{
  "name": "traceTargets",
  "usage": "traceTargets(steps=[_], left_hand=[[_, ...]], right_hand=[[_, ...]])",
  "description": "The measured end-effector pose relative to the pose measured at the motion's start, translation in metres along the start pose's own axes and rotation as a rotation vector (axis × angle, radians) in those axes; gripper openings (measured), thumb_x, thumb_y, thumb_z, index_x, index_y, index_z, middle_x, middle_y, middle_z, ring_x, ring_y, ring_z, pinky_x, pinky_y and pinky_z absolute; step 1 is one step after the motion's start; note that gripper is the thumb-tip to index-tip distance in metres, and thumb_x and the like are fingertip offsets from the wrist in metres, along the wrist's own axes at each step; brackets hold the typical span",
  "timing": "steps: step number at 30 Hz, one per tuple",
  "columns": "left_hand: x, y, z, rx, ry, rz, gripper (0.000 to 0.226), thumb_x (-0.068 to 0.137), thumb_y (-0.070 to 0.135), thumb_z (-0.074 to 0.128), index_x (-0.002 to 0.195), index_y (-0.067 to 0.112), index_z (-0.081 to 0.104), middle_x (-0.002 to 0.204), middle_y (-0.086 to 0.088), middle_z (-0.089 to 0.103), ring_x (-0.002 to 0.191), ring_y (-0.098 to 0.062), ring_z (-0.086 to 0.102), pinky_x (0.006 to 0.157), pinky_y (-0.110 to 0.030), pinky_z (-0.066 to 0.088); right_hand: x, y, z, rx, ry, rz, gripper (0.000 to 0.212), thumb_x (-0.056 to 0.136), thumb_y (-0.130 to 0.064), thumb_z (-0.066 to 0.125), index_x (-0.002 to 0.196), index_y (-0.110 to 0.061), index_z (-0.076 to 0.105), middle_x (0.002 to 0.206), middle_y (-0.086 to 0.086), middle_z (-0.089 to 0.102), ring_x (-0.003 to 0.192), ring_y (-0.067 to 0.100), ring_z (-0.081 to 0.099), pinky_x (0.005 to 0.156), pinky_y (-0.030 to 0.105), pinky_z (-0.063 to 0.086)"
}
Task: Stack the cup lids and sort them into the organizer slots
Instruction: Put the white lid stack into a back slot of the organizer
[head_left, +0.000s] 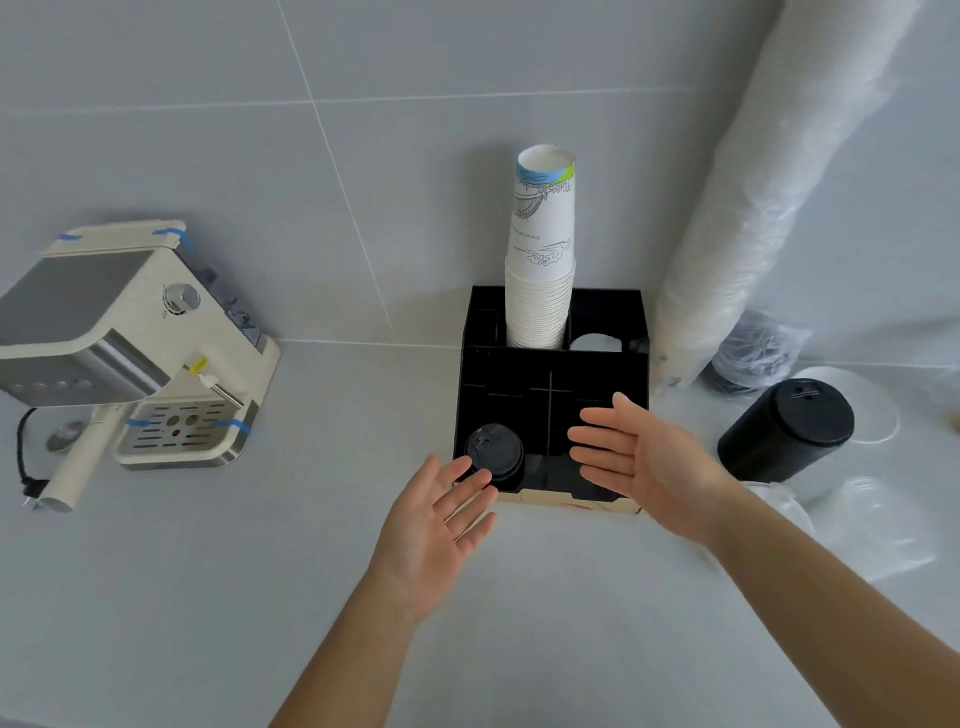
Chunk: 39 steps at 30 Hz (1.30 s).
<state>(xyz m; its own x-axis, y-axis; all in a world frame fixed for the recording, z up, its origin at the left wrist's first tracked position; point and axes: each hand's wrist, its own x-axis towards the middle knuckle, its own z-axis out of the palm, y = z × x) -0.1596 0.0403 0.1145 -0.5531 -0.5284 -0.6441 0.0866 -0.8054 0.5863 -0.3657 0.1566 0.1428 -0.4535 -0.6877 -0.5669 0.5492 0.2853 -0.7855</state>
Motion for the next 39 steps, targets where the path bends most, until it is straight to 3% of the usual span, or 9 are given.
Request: traceTargets(steps=[5, 20, 24, 30, 35, 39], left_hand=[[-0.010, -0.004, 0.021, 0.044, -0.023, 0.025, 0.044, 0.095, 0.043, 0.051, 0.123, 0.012, 0.065, 0.121, -0.012, 0.069, 0.111, -0.028, 0.066, 0.090, -0.043, 0.051], [-0.005, -0.070, 0.110, 0.204, -0.114, -0.011, 0.040, 0.096, 0.040, 0.052, 0.121, 0.012, 0.065, 0.122, -0.014, 0.068, 0.105, -0.028, 0.065, 0.089, -0.041, 0.051], [0.001, -0.092, 0.128, 0.234, -0.116, -0.035, 0.040, 0.095, 0.040, 0.053, 0.121, 0.012, 0.064, 0.121, -0.013, 0.067, 0.102, -0.027, 0.065, 0.092, -0.042, 0.050], [0.010, -0.118, 0.135, 0.285, -0.082, -0.072, 0.039, 0.095, 0.039, 0.053, 0.122, 0.012, 0.064, 0.119, -0.013, 0.068, 0.101, -0.025, 0.066, 0.090, -0.040, 0.050], [0.018, -0.132, 0.131, 0.340, -0.018, -0.082, 0.036, 0.095, 0.036, 0.055, 0.116, 0.009, 0.065, 0.106, -0.011, 0.072, 0.099, -0.026, 0.068, 0.090, -0.040, 0.051], [0.026, -0.139, 0.129, 0.426, 0.011, -0.091, 0.034, 0.095, 0.035, 0.055, 0.115, 0.009, 0.066, 0.113, -0.013, 0.072, 0.106, -0.027, 0.067, 0.092, -0.041, 0.051]], right_hand=[[-0.034, -0.005, -0.039, 0.150, 0.072, -0.091, 0.037, 0.101, -0.038, 0.047, 0.115, -0.010, 0.068, 0.112, 0.010, 0.076, 0.104, 0.025, 0.073, 0.088, 0.039, 0.055], [-0.115, 0.004, -0.174, 0.293, 0.321, -0.225, 0.035, 0.097, -0.031, 0.052, 0.113, -0.004, 0.068, 0.106, 0.015, 0.077, 0.089, 0.027, 0.076, 0.082, 0.041, 0.054], [-0.125, 0.016, -0.207, 0.324, 0.370, -0.221, 0.034, 0.098, -0.030, 0.051, 0.112, -0.004, 0.068, 0.104, 0.016, 0.078, 0.086, 0.027, 0.076, 0.082, 0.042, 0.055], [-0.122, 0.045, -0.243, 0.347, 0.414, -0.173, 0.031, 0.098, -0.027, 0.054, 0.111, -0.003, 0.069, 0.108, 0.017, 0.076, 0.103, 0.035, 0.070, 0.089, 0.045, 0.054], [-0.109, 0.074, -0.256, 0.339, 0.412, -0.104, 0.030, 0.098, -0.026, 0.055, 0.112, -0.004, 0.069, 0.107, 0.015, 0.077, 0.103, 0.033, 0.071, 0.090, 0.044, 0.054], [-0.094, 0.099, -0.255, 0.263, 0.381, -0.046, 0.027, 0.097, -0.026, 0.058, 0.111, -0.006, 0.070, 0.110, 0.014, 0.075, 0.105, 0.031, 0.070, 0.095, 0.045, 0.054]])
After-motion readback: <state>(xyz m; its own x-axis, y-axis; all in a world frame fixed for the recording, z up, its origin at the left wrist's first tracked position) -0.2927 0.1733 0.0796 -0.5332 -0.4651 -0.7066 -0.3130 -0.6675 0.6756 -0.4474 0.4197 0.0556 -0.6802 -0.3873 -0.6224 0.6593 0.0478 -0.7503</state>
